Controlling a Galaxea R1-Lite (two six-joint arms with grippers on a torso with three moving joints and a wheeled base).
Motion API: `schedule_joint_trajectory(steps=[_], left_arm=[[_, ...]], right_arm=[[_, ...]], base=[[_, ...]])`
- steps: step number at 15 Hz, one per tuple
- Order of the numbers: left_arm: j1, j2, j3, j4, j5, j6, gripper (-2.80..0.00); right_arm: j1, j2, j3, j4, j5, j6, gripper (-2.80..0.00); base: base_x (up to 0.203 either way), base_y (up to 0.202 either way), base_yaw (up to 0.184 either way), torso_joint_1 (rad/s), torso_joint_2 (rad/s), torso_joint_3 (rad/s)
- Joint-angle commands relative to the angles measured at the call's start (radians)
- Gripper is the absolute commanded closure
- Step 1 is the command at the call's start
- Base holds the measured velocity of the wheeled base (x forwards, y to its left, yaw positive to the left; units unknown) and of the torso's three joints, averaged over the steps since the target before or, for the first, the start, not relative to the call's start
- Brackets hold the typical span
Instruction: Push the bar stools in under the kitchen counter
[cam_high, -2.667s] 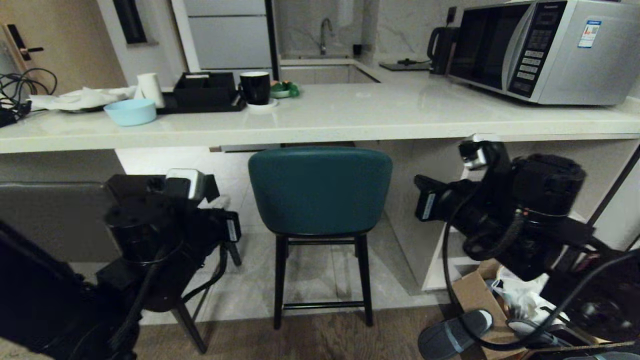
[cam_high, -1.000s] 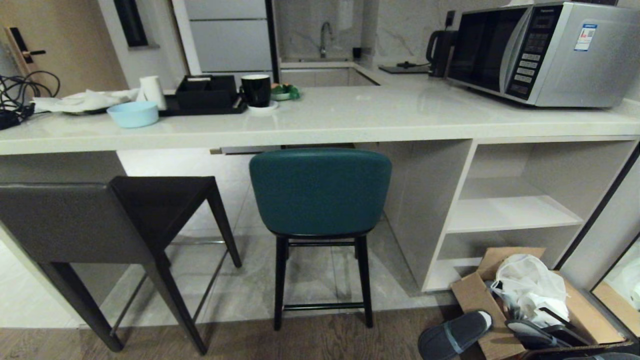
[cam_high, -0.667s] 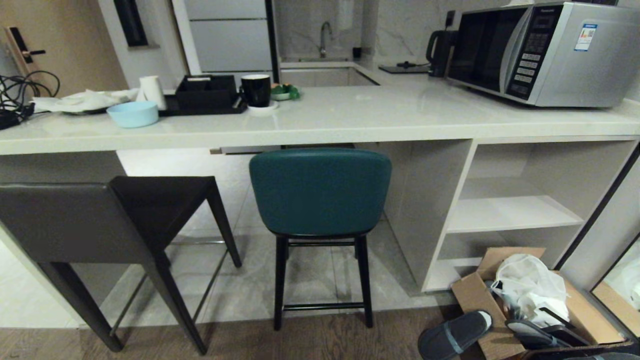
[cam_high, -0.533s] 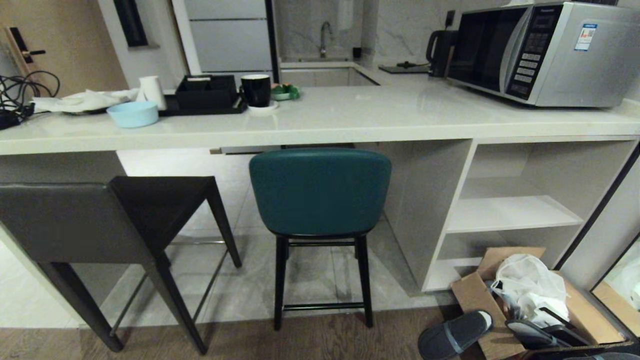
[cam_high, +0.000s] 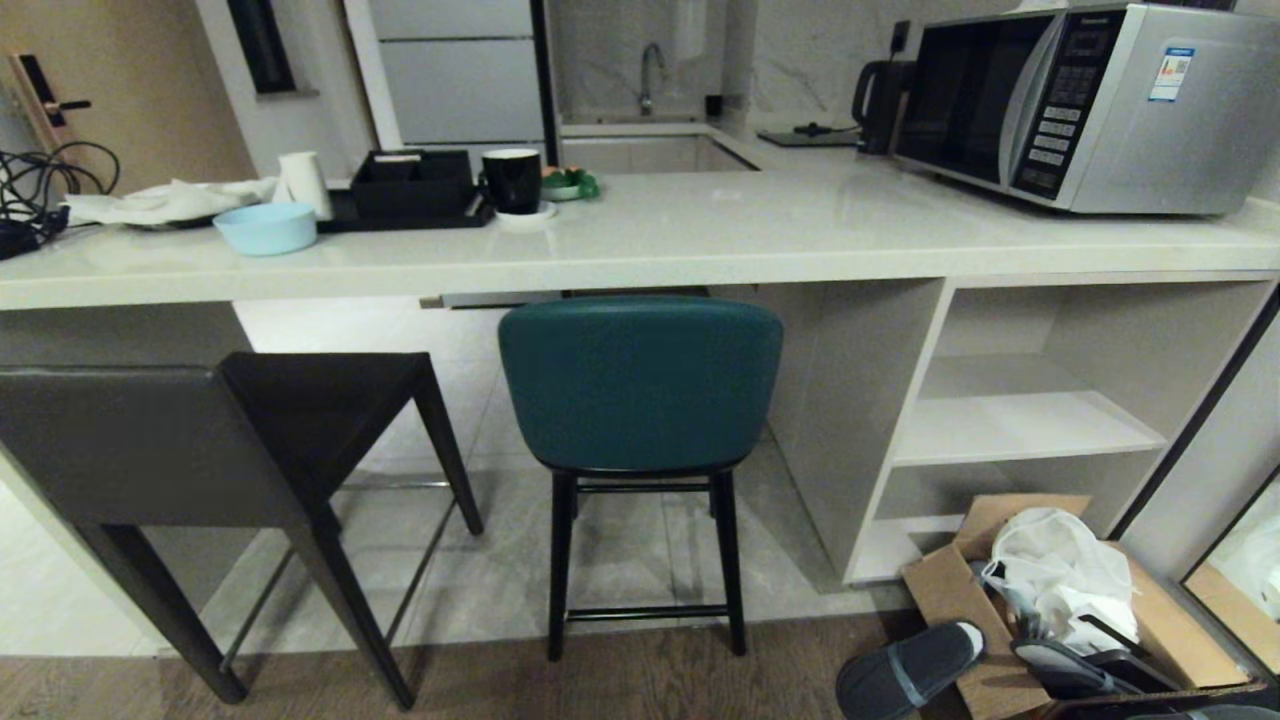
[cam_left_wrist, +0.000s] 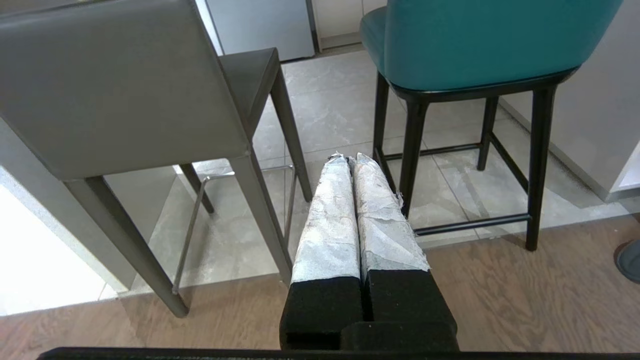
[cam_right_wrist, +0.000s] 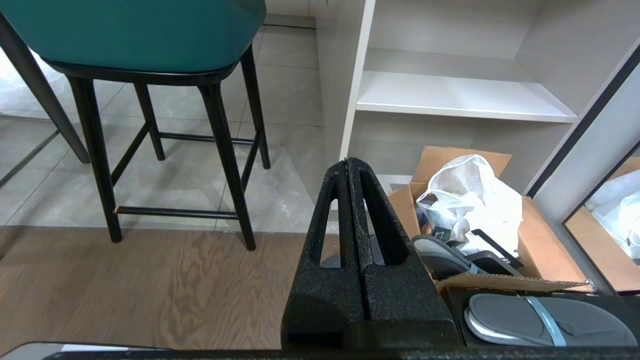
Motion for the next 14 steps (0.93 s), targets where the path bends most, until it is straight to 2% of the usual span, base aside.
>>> schedule_joint_trajectory(steps=[1, 9, 11, 14], left_arm=[[0.000, 0.003, 0.015, -0.001, -0.002, 0.010, 0.00], [0.000, 0.003, 0.016, -0.006, -0.008, 0.043, 0.00], [-0.002, 0.003, 0.011, 0.009, -0.012, 0.029, 0.00], [-0.002, 0.003, -0.009, 0.084, 0.001, -0.040, 0.00]], right_arm=[[0.000, 0.001, 0.000, 0.002, 0.001, -0.001, 0.00], [0.000, 0.001, 0.000, 0.002, 0.001, -0.001, 0.00], [0.000, 0.001, 0.000, 0.002, 0.001, -0.001, 0.00], [0.000, 0.001, 0.000, 0.002, 0.001, -0.001, 0.00]], base=[[0.000, 0.000, 0.000, 0.000, 0.00, 0.000], [0.000, 0.000, 0.000, 0.000, 0.00, 0.000], [0.000, 0.000, 0.000, 0.000, 0.00, 0.000], [0.000, 0.000, 0.000, 0.000, 0.00, 0.000]])
